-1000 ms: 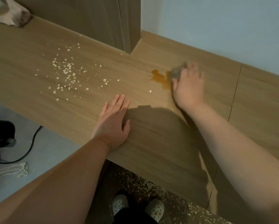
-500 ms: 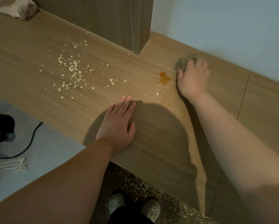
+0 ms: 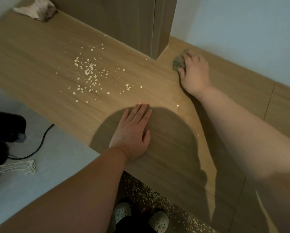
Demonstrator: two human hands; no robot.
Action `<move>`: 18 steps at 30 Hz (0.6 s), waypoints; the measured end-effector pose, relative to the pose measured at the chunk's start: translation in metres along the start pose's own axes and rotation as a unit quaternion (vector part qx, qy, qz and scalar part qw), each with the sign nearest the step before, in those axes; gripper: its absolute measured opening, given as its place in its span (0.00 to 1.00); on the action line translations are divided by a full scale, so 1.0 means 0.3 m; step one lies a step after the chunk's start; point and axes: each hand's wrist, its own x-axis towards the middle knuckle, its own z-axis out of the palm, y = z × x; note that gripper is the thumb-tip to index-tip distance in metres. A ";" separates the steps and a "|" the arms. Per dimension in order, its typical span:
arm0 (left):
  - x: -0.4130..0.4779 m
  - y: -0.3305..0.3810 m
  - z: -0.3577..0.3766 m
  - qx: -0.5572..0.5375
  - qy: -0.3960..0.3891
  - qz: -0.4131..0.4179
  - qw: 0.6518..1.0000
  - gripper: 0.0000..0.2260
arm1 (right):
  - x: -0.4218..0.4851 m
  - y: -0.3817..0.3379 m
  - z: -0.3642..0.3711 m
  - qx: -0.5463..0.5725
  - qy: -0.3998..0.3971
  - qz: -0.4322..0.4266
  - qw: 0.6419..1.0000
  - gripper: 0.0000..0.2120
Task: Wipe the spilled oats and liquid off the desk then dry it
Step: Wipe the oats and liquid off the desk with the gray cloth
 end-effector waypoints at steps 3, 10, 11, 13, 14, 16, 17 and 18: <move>-0.001 0.000 0.003 -0.006 0.005 0.000 1.000 0.31 | -0.086 -0.034 0.001 0.002 -0.059 -0.165 0.985 0.25; -0.002 -0.001 0.003 -0.016 0.003 -0.002 1.000 0.31 | 0.145 -0.001 -0.011 0.033 -0.025 -0.015 0.999 0.25; -0.001 -0.001 0.002 -0.016 0.004 -0.002 1.000 0.31 | 0.144 -0.040 -0.001 0.037 -0.010 0.004 0.999 0.25; -0.003 0.000 0.001 -0.016 0.002 -0.002 1.000 0.31 | 0.084 -0.104 0.018 0.051 -0.008 -0.023 0.998 0.24; -0.003 0.001 0.001 -0.014 0.001 -0.002 1.000 0.31 | 0.026 -0.115 0.020 0.059 -0.024 -0.077 0.995 0.24; -0.001 0.001 -0.001 -0.013 0.000 -0.002 1.000 0.31 | -0.080 -0.074 0.008 0.068 -0.069 -0.187 0.978 0.24; 0.000 0.001 0.000 -0.013 0.002 -0.001 1.000 0.31 | -0.096 -0.025 -0.005 0.065 -0.079 -0.211 0.972 0.23; 0.000 0.000 0.003 -0.013 0.002 0.000 1.000 0.31 | -0.091 0.027 -0.018 0.062 -0.076 -0.199 0.975 0.23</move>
